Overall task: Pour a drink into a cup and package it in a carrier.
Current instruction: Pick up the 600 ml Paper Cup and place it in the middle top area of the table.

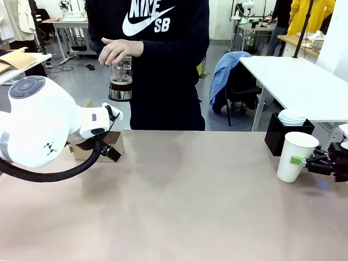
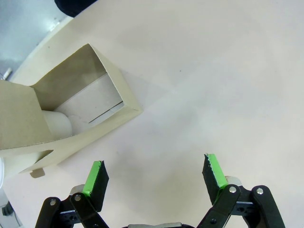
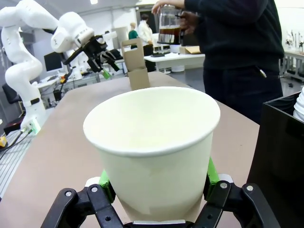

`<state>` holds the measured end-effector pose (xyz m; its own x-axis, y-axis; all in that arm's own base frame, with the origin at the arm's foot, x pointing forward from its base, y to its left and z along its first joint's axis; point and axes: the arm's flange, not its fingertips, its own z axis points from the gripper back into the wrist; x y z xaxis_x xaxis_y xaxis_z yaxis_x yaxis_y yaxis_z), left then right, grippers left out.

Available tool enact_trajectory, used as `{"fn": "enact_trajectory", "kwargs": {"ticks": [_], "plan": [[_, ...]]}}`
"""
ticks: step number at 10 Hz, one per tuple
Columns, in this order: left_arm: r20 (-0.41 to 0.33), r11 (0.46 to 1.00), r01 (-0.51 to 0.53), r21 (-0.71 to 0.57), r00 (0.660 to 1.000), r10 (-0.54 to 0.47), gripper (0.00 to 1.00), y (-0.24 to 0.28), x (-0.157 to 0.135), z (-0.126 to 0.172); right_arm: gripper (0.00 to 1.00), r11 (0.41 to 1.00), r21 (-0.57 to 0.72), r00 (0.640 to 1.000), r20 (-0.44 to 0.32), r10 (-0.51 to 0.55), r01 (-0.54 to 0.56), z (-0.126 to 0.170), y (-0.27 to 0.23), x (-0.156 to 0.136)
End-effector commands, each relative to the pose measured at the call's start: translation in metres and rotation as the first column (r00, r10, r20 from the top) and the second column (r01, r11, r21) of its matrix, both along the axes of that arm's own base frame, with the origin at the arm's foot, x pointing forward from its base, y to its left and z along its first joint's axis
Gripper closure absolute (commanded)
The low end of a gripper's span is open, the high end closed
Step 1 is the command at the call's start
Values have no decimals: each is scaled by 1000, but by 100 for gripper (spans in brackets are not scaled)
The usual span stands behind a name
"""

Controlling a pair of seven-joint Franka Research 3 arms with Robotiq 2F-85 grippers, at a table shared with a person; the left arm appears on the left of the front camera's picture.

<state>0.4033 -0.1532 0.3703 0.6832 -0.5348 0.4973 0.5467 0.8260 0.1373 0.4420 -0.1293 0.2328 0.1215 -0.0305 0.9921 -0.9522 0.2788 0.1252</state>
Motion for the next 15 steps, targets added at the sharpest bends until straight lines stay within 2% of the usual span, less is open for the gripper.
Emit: {"fn": "enact_trajectory", "kwargs": {"ticks": [1, 3, 4, 5, 7, 10, 12, 15], "plan": [[-1, 1000, -1, -2, 1000, 1, 0, 1, 0, 0, 19, 998, 24, 998, -15, -66, 66, 14, 11, -8], [-1, 1000, -1, -2, 1000, 1, 0, 1, 0, 0, 19, 986, 28, 986, -19, -167, 167, 48, 38, -29], [-1, 1000, -1, -2, 1000, 1, 0, 1, 0, 0, 19, 982, 18, 981, -51, -185, 186, 64, 56, -37], [-1, 1000, -1, -2, 1000, 1, 0, 1, 0, 0, 19, 974, 12, 973, -42, -227, 227, 81, 74, -43], [-1, 1000, -1, -2, 1000, 1, 0, 1, 0, 0, 19, 960, 6, 960, 28, -279, 278, 114, 121, -47], [-1, 1000, -1, -2, 1000, 1, 0, 1, 0, 0, 19, 971, -28, 972, -4, -236, 236, 129, 193, 7], [-1, 1000, -1, -2, 1000, 1, 0, 1, 0, 0, 19, 977, -26, 977, -7, -214, 214, 118, 240, 52], [-1, 1000, -1, -2, 1000, 1, 0, 1, 0, 0, 19, 978, -37, 978, 35, -205, 206, 103, 279, 89]]}}
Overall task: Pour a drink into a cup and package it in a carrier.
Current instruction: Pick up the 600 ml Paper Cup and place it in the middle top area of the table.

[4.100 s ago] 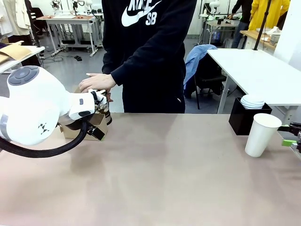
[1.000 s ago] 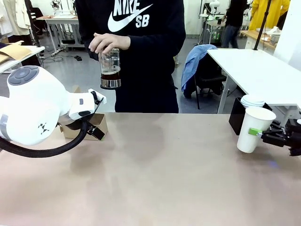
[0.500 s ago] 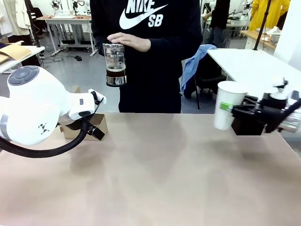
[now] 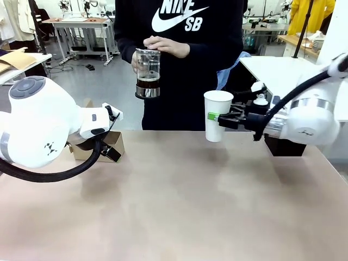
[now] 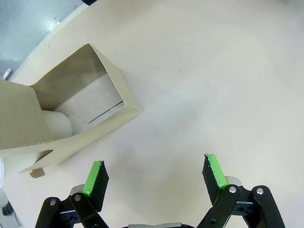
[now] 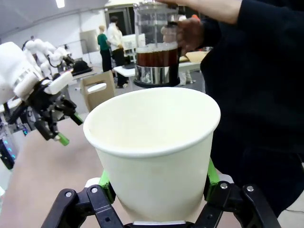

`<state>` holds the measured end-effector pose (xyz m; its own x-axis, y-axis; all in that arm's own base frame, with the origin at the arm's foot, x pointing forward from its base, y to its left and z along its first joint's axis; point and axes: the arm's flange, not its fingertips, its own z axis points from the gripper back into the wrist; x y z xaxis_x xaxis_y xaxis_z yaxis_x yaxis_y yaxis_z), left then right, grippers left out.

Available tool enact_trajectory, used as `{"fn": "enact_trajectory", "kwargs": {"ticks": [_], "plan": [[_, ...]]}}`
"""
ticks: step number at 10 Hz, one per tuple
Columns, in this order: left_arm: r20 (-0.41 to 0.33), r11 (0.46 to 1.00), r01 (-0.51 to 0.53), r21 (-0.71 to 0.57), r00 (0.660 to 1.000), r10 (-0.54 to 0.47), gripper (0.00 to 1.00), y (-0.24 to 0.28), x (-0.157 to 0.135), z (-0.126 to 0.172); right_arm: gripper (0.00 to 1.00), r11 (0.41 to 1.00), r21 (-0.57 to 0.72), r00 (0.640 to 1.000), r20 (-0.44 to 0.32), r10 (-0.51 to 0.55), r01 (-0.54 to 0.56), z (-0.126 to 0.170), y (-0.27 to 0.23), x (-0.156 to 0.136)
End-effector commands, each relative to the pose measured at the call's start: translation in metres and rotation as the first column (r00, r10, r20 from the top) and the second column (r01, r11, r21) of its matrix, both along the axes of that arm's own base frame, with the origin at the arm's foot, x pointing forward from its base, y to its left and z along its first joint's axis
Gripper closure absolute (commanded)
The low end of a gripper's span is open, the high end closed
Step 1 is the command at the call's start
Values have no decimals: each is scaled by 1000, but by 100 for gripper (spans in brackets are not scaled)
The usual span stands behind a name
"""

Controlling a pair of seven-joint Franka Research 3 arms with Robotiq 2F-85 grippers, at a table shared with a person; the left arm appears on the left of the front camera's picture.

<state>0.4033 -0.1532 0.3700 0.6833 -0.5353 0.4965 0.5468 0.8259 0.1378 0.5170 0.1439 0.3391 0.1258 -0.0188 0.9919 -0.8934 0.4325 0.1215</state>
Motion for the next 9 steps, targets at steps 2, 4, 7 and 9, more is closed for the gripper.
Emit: {"fn": "enact_trajectory", "kwargs": {"ticks": [2, 4, 7, 9], "plan": [[0, 1000, -1, -3, 1000, 1, 0, 1, 0, 0, 19, 999, -1, 999, 26, -45, 45, -24, 19, 40], [0, 1000, -1, -3, 1000, 1, 0, 1, 0, 0, 19, 999, -5, 998, 32, -44, 45, -34, 22, 51], [0, 1000, -1, -3, 1000, 1, 0, 1, 0, 0, 19, 999, -13, 999, 3, 33, -33, -33, 17, 60], [0, 1000, -1, -3, 1000, 1, 0, 1, 0, 0, 19, 1000, -2, 1000, 3, -6, 6, -36, 15, 53]]}}
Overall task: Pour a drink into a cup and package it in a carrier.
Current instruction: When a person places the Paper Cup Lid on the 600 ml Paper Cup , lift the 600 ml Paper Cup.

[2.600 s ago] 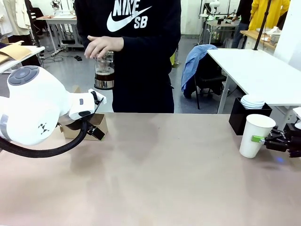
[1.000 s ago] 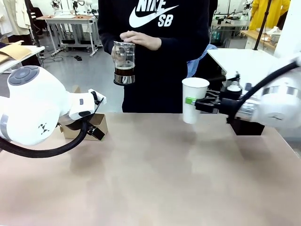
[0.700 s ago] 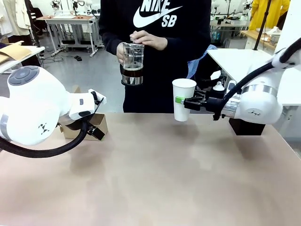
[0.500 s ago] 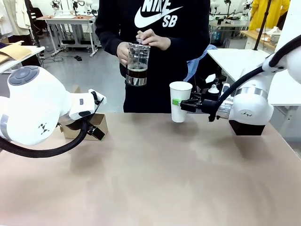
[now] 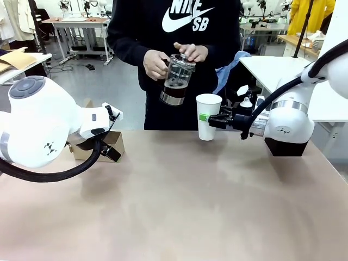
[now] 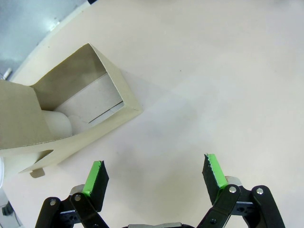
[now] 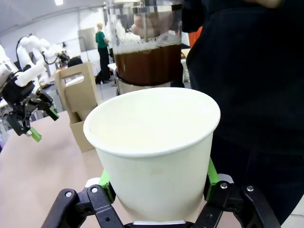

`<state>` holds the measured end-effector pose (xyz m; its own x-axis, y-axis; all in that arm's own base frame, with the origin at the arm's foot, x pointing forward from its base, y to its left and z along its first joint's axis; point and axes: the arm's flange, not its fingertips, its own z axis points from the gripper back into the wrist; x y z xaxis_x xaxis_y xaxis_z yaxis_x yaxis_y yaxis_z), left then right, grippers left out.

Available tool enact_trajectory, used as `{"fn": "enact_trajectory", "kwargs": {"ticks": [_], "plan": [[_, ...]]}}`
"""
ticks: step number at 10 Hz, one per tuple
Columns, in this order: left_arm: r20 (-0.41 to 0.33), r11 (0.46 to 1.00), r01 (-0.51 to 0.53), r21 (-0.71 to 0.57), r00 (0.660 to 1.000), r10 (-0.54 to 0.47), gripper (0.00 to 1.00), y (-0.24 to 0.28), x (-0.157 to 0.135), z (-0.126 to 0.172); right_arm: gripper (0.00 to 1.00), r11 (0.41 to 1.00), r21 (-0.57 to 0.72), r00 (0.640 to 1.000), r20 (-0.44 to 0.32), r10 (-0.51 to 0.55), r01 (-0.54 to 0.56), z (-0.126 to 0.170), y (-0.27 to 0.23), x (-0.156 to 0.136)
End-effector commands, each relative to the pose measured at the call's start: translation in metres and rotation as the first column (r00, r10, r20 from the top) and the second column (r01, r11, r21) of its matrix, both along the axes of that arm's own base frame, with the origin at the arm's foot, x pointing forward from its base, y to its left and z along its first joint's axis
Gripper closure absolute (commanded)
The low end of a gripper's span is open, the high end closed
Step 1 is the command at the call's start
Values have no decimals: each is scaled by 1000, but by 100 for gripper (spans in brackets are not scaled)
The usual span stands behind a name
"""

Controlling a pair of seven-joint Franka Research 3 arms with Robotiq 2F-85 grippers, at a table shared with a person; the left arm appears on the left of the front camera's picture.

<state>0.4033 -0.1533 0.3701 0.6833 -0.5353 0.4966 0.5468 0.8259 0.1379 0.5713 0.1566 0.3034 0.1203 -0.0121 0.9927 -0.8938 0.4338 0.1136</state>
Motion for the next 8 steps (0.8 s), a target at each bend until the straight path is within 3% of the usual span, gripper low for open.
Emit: {"fn": "enact_trajectory", "kwargs": {"ticks": [1, 8], "plan": [[0, 1000, -1, -3, 1000, 1, 0, 1, 0, 0, 19, 1000, 5, 1000, -3, -6, 6, 0, 2, -2], [0, 1000, -1, -3, 1000, 1, 0, 1, 0, 0, 19, 1000, 5, 1000, -3, -6, 6, 0, 2, -2]]}}
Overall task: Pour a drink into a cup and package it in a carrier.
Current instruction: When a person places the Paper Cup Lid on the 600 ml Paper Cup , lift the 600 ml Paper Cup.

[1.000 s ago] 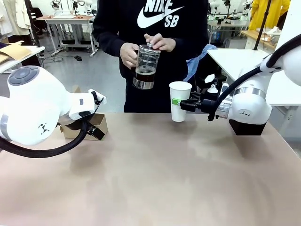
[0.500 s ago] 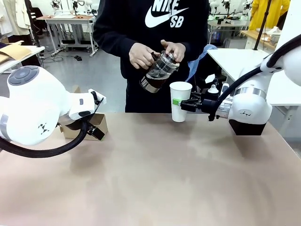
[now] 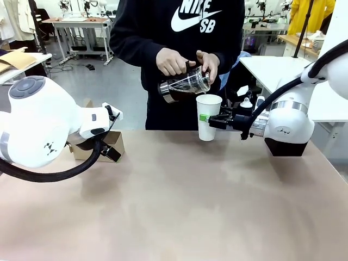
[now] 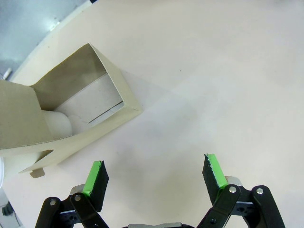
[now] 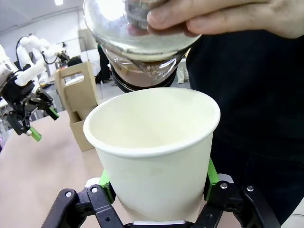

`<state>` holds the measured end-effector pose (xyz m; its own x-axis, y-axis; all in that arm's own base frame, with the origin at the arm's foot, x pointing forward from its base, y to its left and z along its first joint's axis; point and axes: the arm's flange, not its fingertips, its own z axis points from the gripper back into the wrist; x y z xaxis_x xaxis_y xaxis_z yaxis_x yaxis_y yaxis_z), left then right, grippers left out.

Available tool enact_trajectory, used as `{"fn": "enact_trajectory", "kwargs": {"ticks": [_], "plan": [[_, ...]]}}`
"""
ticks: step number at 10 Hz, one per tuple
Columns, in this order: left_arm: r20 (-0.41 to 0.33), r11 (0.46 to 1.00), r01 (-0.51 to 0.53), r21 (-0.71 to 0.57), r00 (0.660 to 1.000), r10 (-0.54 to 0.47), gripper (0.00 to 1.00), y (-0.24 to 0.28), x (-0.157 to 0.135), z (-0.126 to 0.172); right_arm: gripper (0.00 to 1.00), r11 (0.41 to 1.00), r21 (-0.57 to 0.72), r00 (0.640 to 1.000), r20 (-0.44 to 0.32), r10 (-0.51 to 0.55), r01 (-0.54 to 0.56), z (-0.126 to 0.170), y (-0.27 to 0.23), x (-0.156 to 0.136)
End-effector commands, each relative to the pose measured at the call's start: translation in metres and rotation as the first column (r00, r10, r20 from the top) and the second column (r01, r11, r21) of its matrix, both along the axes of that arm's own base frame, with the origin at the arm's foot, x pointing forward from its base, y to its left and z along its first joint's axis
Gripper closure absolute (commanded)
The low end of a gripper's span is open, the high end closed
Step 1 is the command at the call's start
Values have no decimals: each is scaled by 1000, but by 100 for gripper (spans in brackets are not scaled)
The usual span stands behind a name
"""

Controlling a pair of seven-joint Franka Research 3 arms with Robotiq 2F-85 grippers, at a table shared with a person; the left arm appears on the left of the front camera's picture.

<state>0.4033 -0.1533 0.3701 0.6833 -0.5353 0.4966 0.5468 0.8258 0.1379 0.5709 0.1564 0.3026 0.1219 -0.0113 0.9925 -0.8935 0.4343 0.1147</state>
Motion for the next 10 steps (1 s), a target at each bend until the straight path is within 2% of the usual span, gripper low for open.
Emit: {"fn": "enact_trajectory", "kwargs": {"ticks": [1, 10], "plan": [[0, 1000, -1, -3, 1000, 1, 0, 1, 0, 0, 19, 1000, 6, 1000, -1, -5, 5, 0, 3, -1], [0, 1000, -1, -3, 1000, 1, 0, 1, 0, 0, 19, 1000, 6, 1000, -1, -5, 5, 0, 3, -1]]}}
